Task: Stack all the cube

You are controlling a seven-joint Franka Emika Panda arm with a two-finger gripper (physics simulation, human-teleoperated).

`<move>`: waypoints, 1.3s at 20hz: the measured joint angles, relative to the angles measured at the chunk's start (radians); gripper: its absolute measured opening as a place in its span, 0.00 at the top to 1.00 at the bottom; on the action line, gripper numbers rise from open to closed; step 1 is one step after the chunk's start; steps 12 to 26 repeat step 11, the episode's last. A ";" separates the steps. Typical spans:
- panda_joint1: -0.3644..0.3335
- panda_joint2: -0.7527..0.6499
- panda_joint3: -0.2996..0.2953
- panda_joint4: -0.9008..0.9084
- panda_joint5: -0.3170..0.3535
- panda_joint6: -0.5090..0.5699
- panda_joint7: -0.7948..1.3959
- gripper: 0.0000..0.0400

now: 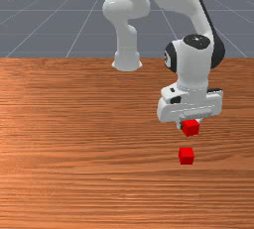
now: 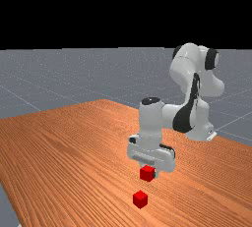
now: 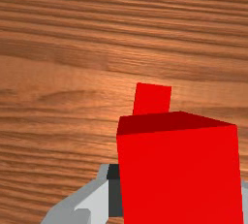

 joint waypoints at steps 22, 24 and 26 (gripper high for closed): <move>-0.014 0.132 -0.001 0.180 -0.011 -0.051 -0.002 0.19; -0.014 0.132 -0.001 0.180 -0.011 -0.051 -0.002 0.19; -0.014 0.132 -0.001 0.180 -0.011 -0.051 -0.002 0.19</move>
